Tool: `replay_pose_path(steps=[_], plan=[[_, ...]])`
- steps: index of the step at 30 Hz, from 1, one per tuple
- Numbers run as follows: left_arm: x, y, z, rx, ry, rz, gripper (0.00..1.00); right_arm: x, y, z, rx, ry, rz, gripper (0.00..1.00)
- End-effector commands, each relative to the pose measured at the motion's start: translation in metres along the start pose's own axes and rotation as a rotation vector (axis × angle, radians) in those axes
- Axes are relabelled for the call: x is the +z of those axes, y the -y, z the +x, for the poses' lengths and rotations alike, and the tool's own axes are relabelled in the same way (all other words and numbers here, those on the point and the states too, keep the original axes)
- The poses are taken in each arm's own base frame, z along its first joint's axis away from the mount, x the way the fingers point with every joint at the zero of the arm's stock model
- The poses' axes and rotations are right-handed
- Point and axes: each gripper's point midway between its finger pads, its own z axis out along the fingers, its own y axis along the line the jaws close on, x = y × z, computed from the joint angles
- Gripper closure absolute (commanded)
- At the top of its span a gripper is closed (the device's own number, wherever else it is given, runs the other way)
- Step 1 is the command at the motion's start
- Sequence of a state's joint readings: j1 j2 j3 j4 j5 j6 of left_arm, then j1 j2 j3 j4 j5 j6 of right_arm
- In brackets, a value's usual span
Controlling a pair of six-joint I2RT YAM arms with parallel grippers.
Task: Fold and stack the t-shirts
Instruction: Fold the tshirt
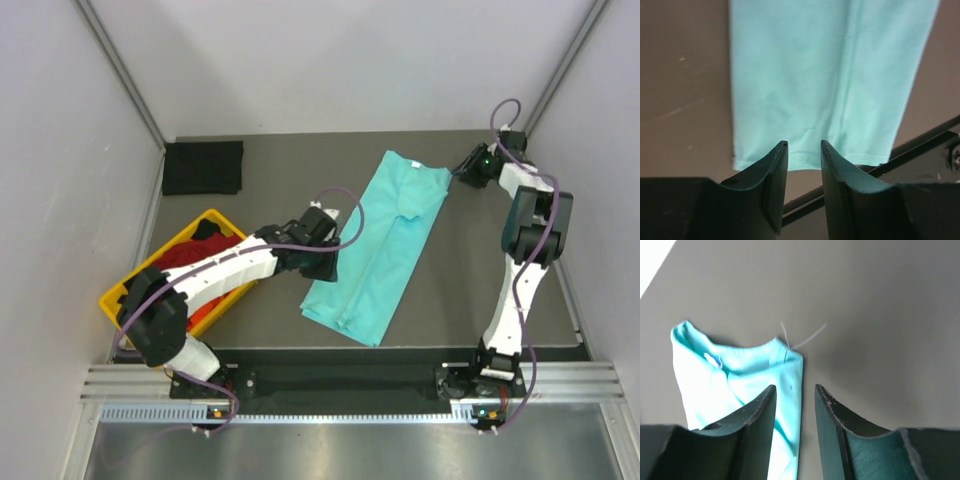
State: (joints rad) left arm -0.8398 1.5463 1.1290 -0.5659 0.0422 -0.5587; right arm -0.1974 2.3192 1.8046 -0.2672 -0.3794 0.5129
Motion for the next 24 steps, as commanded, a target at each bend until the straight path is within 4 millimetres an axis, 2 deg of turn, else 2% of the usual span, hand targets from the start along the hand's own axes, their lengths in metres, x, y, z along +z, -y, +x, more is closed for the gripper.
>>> replay_pose_path(steps=[1,6,12,14,16,17,20,22,24], plan=[[-0.017,-0.028,0.011,-0.004,-0.017,-0.043,0.62,-0.020,-0.031,-0.015,-0.061,0.077,-0.109,0.63],[-0.023,-0.047,0.008,-0.036,-0.002,-0.081,0.62,-0.005,-0.022,-0.002,-0.060,0.043,-0.098,0.66],[-0.021,-0.059,0.007,-0.041,-0.011,-0.116,0.62,0.012,-0.010,0.015,-0.072,-0.001,-0.054,0.68],[-0.021,-0.060,0.004,-0.044,-0.008,-0.120,0.62,0.019,-0.008,0.018,-0.077,-0.013,-0.049,0.72],[-0.019,-0.064,0.002,-0.045,-0.012,-0.129,0.62,0.021,-0.006,0.018,-0.075,-0.010,-0.038,0.78],[-0.019,-0.064,0.000,-0.047,-0.015,-0.127,0.62,0.022,-0.005,0.016,-0.073,-0.005,-0.034,0.86],[-0.014,-0.070,-0.003,-0.058,-0.026,-0.131,0.62,0.025,-0.009,0.008,-0.070,0.016,-0.040,0.99],[-0.011,-0.072,-0.006,-0.066,-0.030,-0.126,0.62,0.026,-0.016,-0.006,-0.072,0.053,-0.057,1.00],[-0.003,-0.072,-0.006,-0.077,-0.052,-0.113,0.62,0.035,-0.018,-0.011,-0.061,0.063,-0.075,1.00]])
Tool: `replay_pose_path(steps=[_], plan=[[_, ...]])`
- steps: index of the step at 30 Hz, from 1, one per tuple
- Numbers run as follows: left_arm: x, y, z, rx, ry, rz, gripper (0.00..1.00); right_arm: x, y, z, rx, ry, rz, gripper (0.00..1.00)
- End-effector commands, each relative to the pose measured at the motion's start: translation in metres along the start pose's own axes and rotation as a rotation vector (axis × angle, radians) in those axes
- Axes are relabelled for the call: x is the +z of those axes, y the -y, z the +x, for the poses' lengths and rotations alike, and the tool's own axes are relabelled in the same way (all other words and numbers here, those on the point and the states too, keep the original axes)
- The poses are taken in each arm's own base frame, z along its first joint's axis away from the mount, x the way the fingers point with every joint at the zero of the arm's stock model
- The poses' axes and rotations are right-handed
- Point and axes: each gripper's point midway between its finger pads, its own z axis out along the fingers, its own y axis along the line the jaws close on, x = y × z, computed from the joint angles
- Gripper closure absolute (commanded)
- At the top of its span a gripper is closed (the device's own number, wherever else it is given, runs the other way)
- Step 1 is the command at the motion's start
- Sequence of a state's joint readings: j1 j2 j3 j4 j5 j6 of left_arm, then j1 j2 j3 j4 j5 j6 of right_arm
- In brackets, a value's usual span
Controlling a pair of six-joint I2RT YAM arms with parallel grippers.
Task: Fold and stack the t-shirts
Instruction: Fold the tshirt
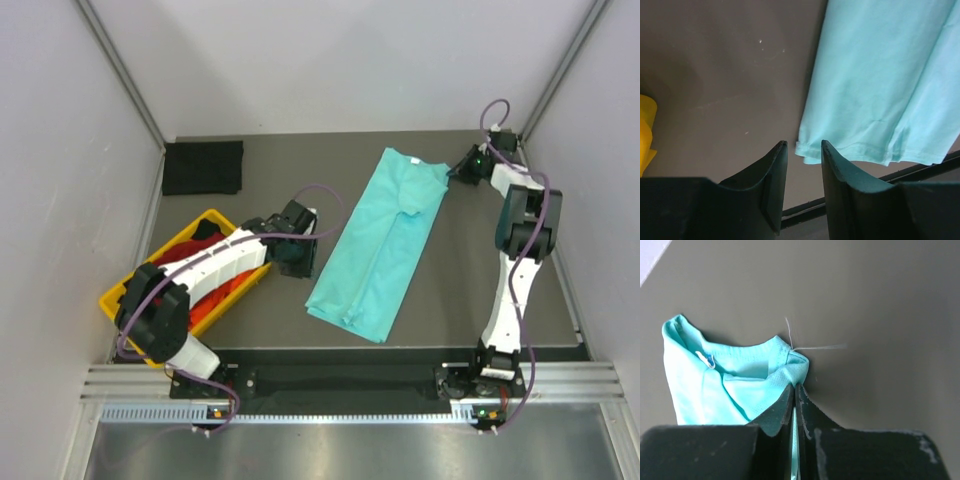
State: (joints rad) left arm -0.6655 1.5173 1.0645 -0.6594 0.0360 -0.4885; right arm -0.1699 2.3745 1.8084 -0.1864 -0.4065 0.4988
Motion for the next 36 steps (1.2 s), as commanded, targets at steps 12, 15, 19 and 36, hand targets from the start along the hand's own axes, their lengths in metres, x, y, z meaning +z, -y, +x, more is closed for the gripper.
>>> replay_pose_path(steps=[12,15,19,36], plan=[[0.051,0.022,-0.032,-0.055,-0.075,0.174,0.57,0.038,-0.030,-0.071,-0.009,0.151,-0.154,0.87],[0.057,0.020,-0.036,-0.057,-0.081,0.175,0.57,0.021,-0.030,-0.076,-0.008,0.159,-0.143,0.71],[0.066,0.024,-0.031,-0.056,-0.119,0.216,0.56,-0.020,-0.023,-0.069,0.030,0.142,-0.077,0.59],[0.056,0.026,0.014,-0.100,-0.106,0.293,0.50,-0.174,-0.017,0.101,0.043,-0.041,0.170,0.43]])
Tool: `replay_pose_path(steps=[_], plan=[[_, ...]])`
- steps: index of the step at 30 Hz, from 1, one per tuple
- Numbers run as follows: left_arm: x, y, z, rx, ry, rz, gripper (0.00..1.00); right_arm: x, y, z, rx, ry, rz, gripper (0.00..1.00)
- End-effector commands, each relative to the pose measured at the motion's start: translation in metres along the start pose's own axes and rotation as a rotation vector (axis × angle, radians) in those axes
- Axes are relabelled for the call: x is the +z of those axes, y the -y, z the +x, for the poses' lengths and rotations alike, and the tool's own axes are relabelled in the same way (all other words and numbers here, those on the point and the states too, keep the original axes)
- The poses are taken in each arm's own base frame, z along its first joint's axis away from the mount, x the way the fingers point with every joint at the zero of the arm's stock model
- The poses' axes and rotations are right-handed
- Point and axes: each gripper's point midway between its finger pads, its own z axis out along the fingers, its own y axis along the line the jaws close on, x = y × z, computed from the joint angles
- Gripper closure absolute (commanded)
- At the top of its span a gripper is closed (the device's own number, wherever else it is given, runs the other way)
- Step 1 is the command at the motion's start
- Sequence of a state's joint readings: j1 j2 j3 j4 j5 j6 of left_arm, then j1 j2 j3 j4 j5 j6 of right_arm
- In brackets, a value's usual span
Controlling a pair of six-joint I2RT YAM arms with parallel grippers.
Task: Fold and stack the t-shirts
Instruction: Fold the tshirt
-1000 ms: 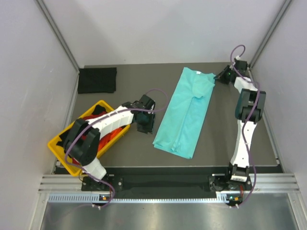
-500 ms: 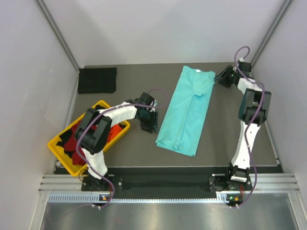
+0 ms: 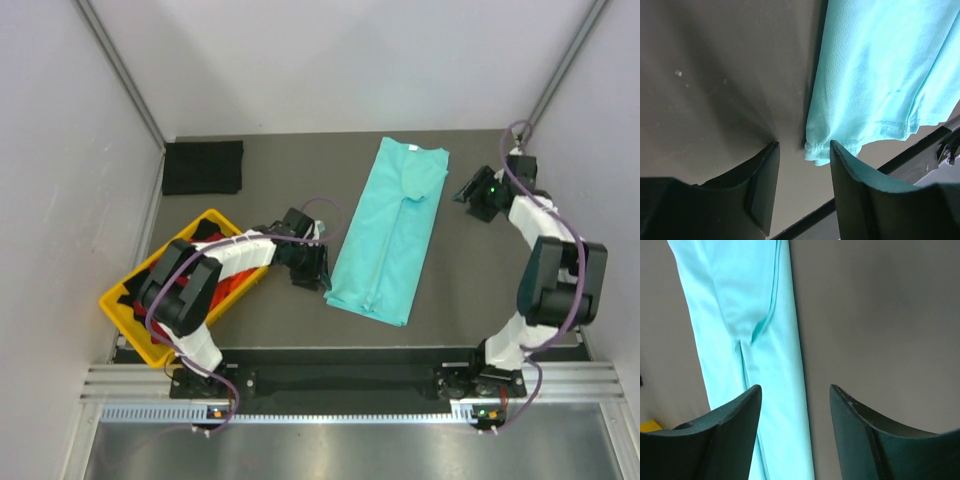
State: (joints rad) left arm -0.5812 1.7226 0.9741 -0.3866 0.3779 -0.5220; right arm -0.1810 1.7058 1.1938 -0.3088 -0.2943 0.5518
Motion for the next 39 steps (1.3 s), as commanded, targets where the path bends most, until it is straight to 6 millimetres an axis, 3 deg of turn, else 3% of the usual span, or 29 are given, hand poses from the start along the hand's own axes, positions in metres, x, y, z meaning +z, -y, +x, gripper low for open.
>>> replay_pose_path(steps=[1,2,3,4,5,6,7,10,12,14,18,20,21,23,24,30,39], plan=[[-0.001,0.005,0.003,0.021,0.030,0.028,0.50,-0.021,-0.004,0.045,-0.069,-0.046,0.031,0.42],[-0.001,0.008,0.005,0.026,0.027,0.037,0.50,-0.024,-0.006,0.055,-0.081,-0.059,0.026,0.42],[0.000,0.008,0.008,0.026,0.023,0.038,0.50,-0.024,0.002,0.079,-0.077,-0.099,0.036,0.41],[0.002,0.006,0.013,0.025,0.017,0.035,0.51,-0.031,-0.010,0.093,-0.104,-0.110,0.000,0.41],[0.002,0.008,0.015,0.030,0.020,0.036,0.52,-0.032,-0.013,0.105,-0.110,-0.126,-0.008,0.41],[0.003,0.009,0.018,0.023,0.014,0.039,0.54,-0.033,-0.011,0.128,-0.133,-0.169,-0.004,0.41],[0.005,0.007,0.023,0.021,0.009,0.037,0.63,-0.038,-0.021,0.144,-0.172,-0.183,-0.016,0.41],[0.006,0.005,0.034,0.010,0.004,0.014,0.79,-0.049,-0.024,0.187,-0.217,-0.242,-0.029,0.41],[0.005,0.010,0.040,0.018,0.013,0.007,0.95,-0.056,-0.011,0.210,-0.210,-0.282,0.013,0.42],[0.004,0.015,0.051,0.035,0.012,-0.003,1.00,-0.068,-0.009,0.225,-0.209,-0.289,0.018,0.42],[-0.001,0.014,0.067,-0.002,0.035,-0.045,1.00,-0.085,0.018,0.261,-0.181,-0.344,0.076,0.43],[-0.007,0.017,0.071,-0.007,0.056,-0.050,1.00,-0.096,0.019,0.272,-0.159,-0.344,0.064,0.44],[-0.007,0.014,0.075,-0.030,0.054,-0.056,0.97,-0.099,0.028,0.282,-0.150,-0.358,0.077,0.45],[-0.012,0.018,0.078,-0.033,0.062,-0.041,0.83,-0.110,0.026,0.295,-0.140,-0.375,0.057,0.46],[-0.013,0.018,0.080,-0.034,0.059,-0.038,0.70,-0.114,0.029,0.302,-0.151,-0.387,0.064,0.46],[-0.026,0.023,0.073,-0.007,0.094,-0.049,0.55,-0.133,0.030,0.317,-0.088,-0.376,0.033,0.46],[-0.031,0.035,0.061,0.006,0.115,-0.035,0.53,-0.132,0.039,0.335,-0.067,-0.410,0.068,0.51]])
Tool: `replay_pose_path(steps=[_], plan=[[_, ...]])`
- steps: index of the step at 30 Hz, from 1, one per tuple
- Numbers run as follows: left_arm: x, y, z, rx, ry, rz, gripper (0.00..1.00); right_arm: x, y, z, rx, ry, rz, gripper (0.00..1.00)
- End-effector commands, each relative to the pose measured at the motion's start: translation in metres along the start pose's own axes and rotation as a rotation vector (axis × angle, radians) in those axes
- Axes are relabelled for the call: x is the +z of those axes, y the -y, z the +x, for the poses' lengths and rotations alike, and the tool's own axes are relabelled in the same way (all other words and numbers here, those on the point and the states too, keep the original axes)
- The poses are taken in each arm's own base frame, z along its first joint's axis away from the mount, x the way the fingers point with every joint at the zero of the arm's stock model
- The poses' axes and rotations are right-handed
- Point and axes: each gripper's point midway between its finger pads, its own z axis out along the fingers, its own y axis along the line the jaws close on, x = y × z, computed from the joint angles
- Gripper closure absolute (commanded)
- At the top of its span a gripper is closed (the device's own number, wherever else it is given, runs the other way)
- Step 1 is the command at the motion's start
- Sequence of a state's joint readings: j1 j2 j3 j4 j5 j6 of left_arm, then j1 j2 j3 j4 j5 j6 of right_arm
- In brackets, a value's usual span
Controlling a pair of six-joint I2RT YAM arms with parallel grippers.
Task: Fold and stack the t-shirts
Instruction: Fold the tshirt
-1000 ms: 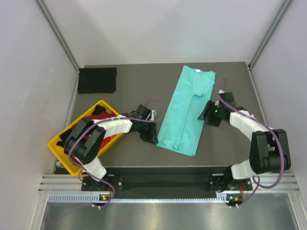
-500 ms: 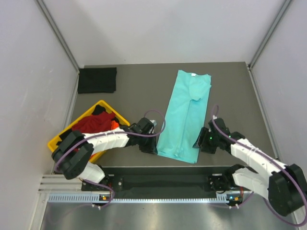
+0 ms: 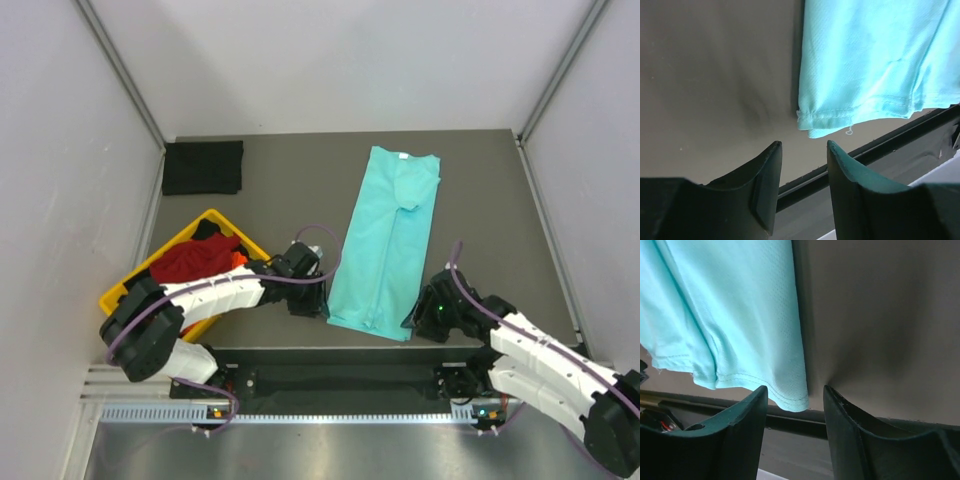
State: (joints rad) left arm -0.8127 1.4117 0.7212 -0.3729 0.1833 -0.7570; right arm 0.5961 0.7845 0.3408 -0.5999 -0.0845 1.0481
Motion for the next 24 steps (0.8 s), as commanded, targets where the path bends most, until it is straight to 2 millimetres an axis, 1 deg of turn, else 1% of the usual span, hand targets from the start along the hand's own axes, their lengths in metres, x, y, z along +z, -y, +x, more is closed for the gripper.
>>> replay_pose_path(steps=[1,4,7,9,11,16,18,23,24], plan=[[-0.012,0.018,-0.019,0.021,0.058,0.033,0.53,0.003,-0.003,0.003,0.015,-0.005,0.015,0.51],[-0.023,0.025,-0.025,0.023,0.083,0.049,0.52,0.004,-0.007,0.007,0.002,-0.012,0.015,0.52],[-0.028,0.030,-0.026,0.028,0.092,0.074,0.51,0.006,-0.008,0.011,-0.002,-0.017,0.016,0.53],[-0.024,0.031,-0.024,0.031,0.083,0.090,0.51,0.007,-0.006,0.013,0.002,-0.018,0.016,0.54],[-0.013,0.027,-0.016,0.021,0.045,0.089,0.51,0.009,-0.004,0.014,0.011,-0.020,0.013,0.57],[0.007,0.027,-0.010,0.003,0.009,0.107,0.52,0.012,-0.006,0.019,0.002,-0.030,0.001,0.62],[0.011,0.023,-0.012,0.000,0.010,0.093,0.52,0.012,-0.006,0.020,-0.006,-0.030,0.010,0.63],[0.017,0.013,-0.010,0.004,-0.003,0.036,0.55,0.011,-0.004,0.021,-0.014,-0.029,0.017,0.74],[0.018,0.010,-0.010,0.004,-0.003,0.024,0.55,0.011,-0.003,0.020,-0.014,-0.021,0.019,0.75]])
